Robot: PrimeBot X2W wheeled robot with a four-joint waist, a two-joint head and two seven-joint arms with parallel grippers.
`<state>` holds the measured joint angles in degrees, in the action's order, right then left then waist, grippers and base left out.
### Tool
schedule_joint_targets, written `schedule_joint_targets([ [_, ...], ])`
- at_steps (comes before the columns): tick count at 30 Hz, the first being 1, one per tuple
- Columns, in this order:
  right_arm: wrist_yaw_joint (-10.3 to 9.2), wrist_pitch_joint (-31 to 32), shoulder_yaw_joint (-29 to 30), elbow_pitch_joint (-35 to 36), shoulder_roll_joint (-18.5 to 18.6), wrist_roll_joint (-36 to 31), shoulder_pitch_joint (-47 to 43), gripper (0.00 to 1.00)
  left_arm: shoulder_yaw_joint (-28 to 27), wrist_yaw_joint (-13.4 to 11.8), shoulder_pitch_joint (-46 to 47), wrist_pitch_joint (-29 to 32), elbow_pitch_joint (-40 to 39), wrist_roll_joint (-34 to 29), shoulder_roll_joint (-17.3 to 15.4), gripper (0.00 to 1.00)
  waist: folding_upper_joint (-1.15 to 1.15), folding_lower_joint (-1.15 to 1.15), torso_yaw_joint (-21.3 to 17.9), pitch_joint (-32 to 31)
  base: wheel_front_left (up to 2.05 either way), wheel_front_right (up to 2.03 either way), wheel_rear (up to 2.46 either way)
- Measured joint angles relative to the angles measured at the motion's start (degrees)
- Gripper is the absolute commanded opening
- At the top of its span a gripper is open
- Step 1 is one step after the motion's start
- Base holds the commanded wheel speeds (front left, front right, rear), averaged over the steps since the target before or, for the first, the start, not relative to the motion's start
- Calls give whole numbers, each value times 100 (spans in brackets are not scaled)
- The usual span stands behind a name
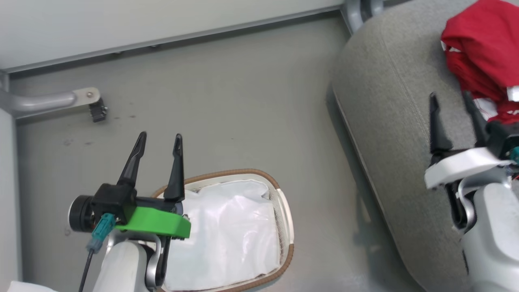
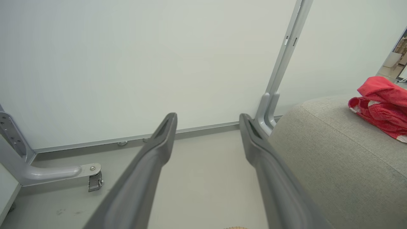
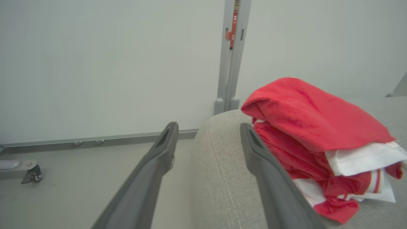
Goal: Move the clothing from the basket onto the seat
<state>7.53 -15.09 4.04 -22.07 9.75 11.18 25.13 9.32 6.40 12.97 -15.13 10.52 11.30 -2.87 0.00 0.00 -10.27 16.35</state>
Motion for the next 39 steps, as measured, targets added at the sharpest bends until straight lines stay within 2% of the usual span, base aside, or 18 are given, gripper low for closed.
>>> schedule_joint_targets([
  [9, 0, 0, -201, 49, -352, -170, -573, 100, -442, -119, -471, 0, 280, -9, 1, 100, 0, 0, 431, -496, 0, 0, 0],
  [19, 0, 0, -270, 93, -555, -177, -1172, 100, -680, -264, -1003, 0, 466, 3, 1, 100, 0, 0, 665, -1034, 0, 0, 0],
  [28, 0, 0, -285, 70, -624, -196, -1530, 100, -778, -177, -1335, 0, 394, 391, 1, 100, 0, 0, 749, -1357, 0, 0, 0],
  [29, 0, 0, -282, 62, -632, -200, -1540, 0, -777, -168, -1365, 0, 410, 399, 2, 0, 0, 0, 755, -1364, 0, 0, 0],
  [34, 0, 22, -289, -185, -719, -190, -1671, 0, -745, -168, -1391, 4, 677, 412, 33, 0, 0, 0, 759, -1370, 0, 0, 0],
  [39, 0, 198, -233, -200, -726, 297, -1697, 0, -786, -164, -1391, 169, 703, 868, 40, 0, 0, 0, 769, -1380, 0, 0, 0],
])
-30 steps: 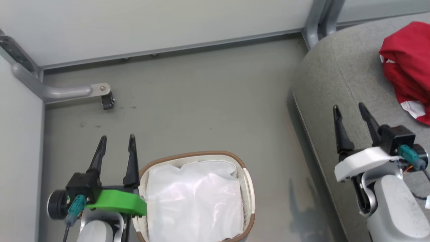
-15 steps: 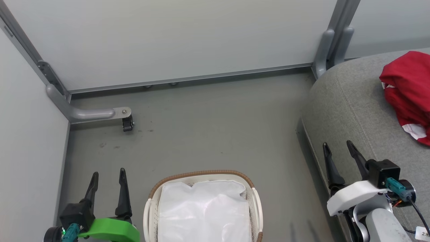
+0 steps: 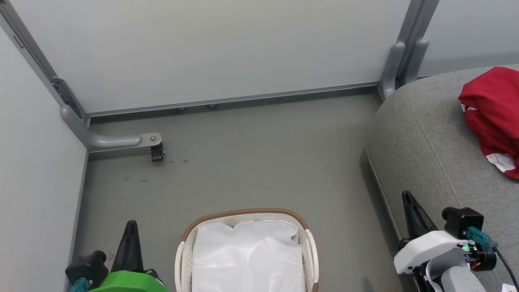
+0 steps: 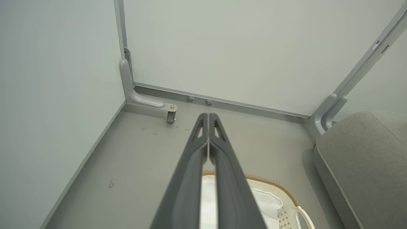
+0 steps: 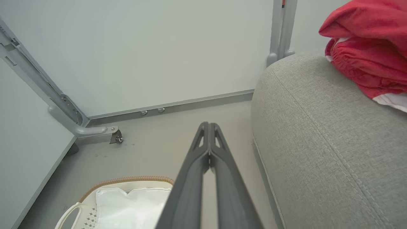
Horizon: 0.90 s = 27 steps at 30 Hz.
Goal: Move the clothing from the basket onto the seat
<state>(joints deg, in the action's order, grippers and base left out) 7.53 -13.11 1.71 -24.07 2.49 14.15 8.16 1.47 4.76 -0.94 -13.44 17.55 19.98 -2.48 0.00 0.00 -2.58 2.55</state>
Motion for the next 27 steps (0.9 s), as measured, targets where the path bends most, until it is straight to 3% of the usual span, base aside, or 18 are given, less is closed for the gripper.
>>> schedule_joint_targets([
  [27, 0, 631, 137, 346, 3, 2617, -50, 0, -266, 79, 136, 655, -96, 2410, -1, 0, 0, 0, 58, -52, 0, 0, 0],
])
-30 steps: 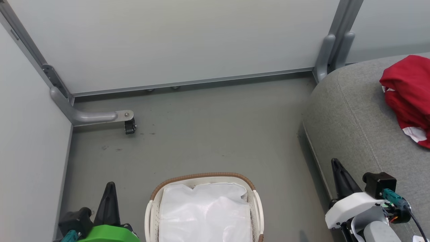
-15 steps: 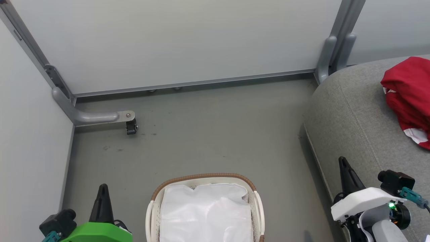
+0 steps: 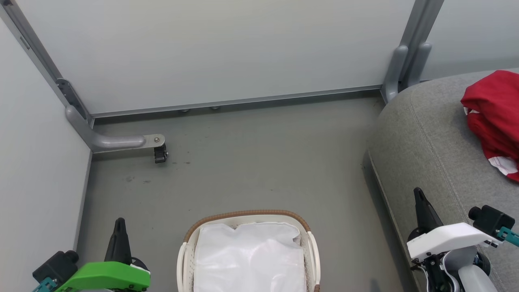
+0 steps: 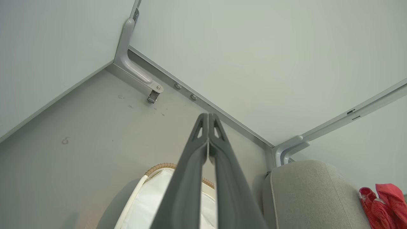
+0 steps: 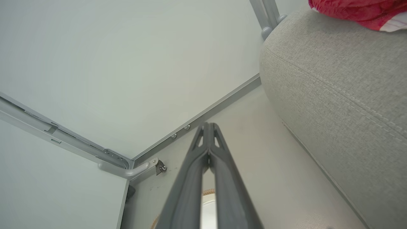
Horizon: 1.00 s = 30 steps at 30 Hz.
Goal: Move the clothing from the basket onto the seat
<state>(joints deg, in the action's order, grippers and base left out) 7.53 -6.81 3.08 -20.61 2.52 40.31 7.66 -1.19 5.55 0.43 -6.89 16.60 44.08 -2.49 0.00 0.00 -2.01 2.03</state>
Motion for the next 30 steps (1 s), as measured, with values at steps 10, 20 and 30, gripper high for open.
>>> schedule_joint_targets([
  [10, 0, 188, 46, 100, 1, 778, -4, 0, -71, 26, 81, 199, -45, 725, 0, 0, 0, 0, 21, -20, 0, 0, 0],
  [20, 0, 379, 97, 187, 3, 1482, -21, 0, -147, 51, 151, 388, -82, 1373, -1, 0, 0, 0, 42, -39, 0, 0, 0],
  [30, 0, 550, 140, 271, 7, 2138, -32, 0, -221, 75, 214, 558, -113, 2001, -2, 0, 0, 0, 64, -59, 0, 0, 0],
])
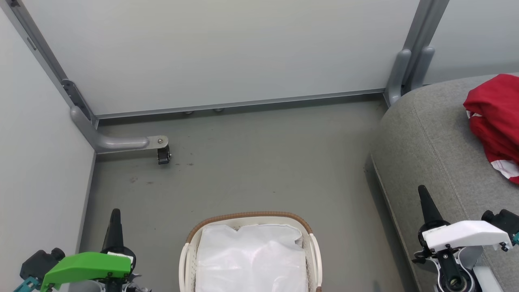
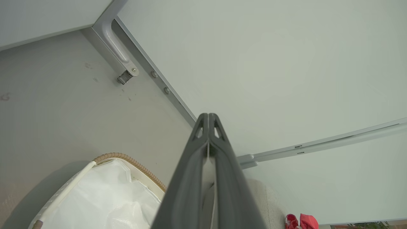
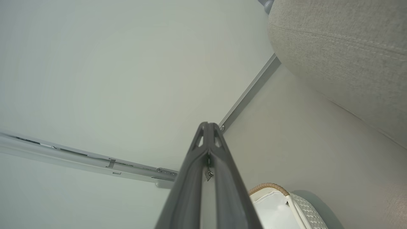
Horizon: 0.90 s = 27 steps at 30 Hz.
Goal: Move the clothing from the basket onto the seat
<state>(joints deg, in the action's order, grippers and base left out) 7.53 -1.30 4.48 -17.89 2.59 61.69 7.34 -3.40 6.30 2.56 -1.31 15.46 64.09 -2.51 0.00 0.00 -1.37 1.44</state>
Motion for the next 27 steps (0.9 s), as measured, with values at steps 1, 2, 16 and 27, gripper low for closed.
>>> schedule_joint_targets([
  [1, 0, 14, 4, 4, 0, 52, -1, 0, -4, 1, 5, 18, -1, 40, -1, 0, 0, 0, 2, -2, 0, 0, 0],
  [2, 0, 30, 9, 12, 0, 118, -3, 0, -9, 3, 14, 24, -3, 92, -1, 0, 0, 0, 4, -4, 0, 0, 0],
  [16, -1, 235, 60, 107, 2, 921, -37, 0, -85, 24, 82, 235, -33, 832, -4, 0, 0, 0, 34, -31, 0, 0, 0],
  [27, -1, 382, 97, 183, 4, 1482, -54, 0, -151, 53, 158, 380, -60, 1372, -8, 0, 0, 0, 58, -53, 0, 0, 0],
])
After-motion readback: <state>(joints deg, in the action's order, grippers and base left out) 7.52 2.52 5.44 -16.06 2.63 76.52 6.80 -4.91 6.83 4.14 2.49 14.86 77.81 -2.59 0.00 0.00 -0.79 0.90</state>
